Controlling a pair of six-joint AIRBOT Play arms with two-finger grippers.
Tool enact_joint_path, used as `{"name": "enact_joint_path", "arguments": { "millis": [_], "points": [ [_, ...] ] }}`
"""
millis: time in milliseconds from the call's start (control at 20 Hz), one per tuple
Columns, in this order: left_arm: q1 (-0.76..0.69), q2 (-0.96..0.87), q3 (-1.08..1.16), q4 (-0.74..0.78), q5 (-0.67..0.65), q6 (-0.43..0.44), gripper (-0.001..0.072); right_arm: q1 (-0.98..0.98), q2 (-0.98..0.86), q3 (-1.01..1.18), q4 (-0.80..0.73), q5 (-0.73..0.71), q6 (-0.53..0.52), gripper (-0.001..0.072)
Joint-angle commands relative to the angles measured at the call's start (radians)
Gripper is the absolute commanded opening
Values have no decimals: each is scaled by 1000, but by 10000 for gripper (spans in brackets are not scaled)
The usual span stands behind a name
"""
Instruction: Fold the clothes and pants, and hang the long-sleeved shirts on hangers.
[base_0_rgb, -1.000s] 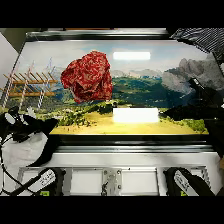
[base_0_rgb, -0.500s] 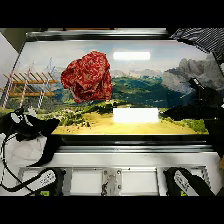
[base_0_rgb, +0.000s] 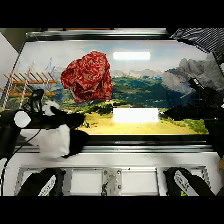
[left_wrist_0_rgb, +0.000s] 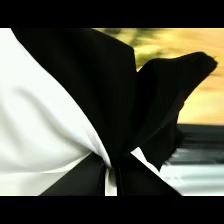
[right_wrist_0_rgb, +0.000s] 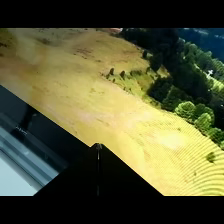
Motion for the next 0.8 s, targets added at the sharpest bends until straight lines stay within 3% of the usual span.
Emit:
{"name": "enact_joint_path", "arguments": {
  "millis": [0, 150, 250, 400, 700, 750],
  "points": [
    [-368, 68, 96, -55, -5, -187, 16, 0, 1, 0, 0, 0, 0, 24],
    [-590, -63, 222, -54, 101, -221, 17, 0, 1, 0, 0, 0, 0, 24],
    [-660, -195, 309, -55, 211, -220, 17, 0, 1, 0, 0, 0, 0, 24],
    [-665, -423, 475, -58, 327, -219, 17, 0, 1, 0, 0, 0, 0, 23],
    [-632, -752, 774, -63, 364, -156, 22, 0, 0, 0, 1, -5, 0, 24],
    [-616, -783, 811, -58, 349, -150, 254, 0, 0, 0, 8, -11, 0, 24]
  ]
}}
